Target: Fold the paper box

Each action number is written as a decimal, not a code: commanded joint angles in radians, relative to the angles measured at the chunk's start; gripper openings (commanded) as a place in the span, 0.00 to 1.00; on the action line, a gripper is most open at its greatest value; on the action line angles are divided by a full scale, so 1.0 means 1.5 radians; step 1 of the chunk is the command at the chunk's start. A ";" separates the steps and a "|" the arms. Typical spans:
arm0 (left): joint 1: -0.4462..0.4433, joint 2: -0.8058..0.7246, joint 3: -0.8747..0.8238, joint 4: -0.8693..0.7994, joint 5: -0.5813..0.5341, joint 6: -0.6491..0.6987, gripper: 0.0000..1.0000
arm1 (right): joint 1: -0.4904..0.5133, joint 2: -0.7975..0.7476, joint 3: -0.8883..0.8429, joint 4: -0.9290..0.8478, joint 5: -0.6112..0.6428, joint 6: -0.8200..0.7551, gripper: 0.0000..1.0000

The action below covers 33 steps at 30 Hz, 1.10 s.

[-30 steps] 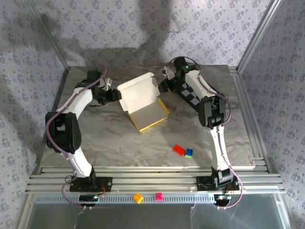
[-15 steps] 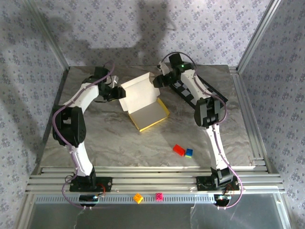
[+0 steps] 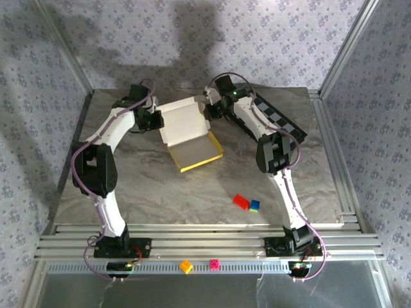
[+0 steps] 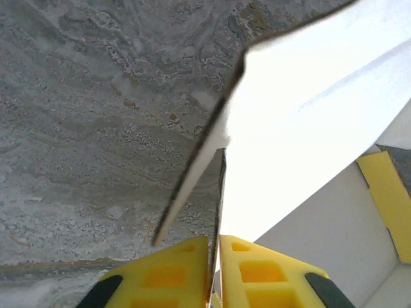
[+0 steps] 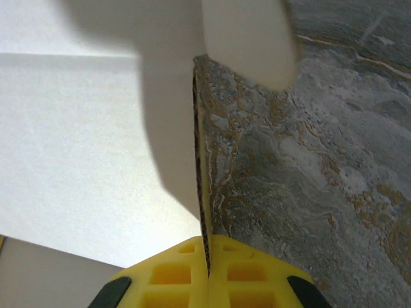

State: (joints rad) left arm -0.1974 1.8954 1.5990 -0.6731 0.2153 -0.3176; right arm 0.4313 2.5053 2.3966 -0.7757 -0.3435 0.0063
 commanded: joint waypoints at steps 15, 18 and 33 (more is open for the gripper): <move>-0.079 0.034 0.065 0.002 -0.276 -0.169 0.00 | 0.130 -0.282 -0.406 0.277 0.458 0.351 0.00; -0.101 0.010 0.031 0.055 -0.330 -0.222 0.00 | 0.161 -0.328 -0.534 0.421 0.521 0.375 0.00; -0.140 -0.229 -0.462 0.710 -0.362 -0.265 0.00 | 0.182 -0.417 -0.866 0.895 0.497 0.405 0.00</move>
State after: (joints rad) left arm -0.3988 1.6066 0.9909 0.0620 -0.2829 -0.7197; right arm 0.7002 1.9186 1.1507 0.3843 0.3847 0.5762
